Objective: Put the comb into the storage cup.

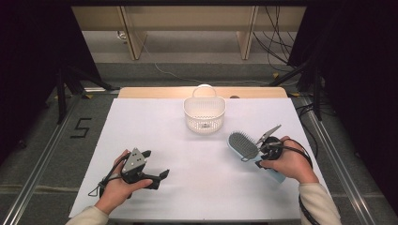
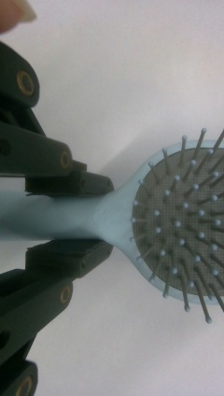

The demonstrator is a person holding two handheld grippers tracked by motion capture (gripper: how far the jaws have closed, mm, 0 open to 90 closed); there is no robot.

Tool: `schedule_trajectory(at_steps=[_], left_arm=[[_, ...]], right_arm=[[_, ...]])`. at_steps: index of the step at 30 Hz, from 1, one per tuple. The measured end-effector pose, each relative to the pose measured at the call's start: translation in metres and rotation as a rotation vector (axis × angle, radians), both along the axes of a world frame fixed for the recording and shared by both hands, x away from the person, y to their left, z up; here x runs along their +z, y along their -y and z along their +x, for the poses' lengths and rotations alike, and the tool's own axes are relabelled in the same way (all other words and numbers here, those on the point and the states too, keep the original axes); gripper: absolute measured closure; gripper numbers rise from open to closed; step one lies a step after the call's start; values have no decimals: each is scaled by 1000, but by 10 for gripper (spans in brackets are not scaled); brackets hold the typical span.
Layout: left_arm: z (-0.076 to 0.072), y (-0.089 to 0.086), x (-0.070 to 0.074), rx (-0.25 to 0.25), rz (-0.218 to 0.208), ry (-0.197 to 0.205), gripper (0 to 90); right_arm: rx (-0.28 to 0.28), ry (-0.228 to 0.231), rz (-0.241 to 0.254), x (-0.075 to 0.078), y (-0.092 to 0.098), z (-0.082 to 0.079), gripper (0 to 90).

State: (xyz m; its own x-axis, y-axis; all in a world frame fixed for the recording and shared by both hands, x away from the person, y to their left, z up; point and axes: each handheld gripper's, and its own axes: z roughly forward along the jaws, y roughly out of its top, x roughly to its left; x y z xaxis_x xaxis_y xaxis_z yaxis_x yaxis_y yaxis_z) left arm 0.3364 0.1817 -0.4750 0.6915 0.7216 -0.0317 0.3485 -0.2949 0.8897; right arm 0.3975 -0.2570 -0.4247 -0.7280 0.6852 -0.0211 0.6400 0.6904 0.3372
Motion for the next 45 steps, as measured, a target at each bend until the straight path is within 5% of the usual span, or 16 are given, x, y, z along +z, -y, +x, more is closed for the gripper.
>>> schedule_trajectory(at_steps=[45], left_arm=[[1,0,1,6,-8,3,22]], right_arm=[[-103,126,142,5,8,0,705]])
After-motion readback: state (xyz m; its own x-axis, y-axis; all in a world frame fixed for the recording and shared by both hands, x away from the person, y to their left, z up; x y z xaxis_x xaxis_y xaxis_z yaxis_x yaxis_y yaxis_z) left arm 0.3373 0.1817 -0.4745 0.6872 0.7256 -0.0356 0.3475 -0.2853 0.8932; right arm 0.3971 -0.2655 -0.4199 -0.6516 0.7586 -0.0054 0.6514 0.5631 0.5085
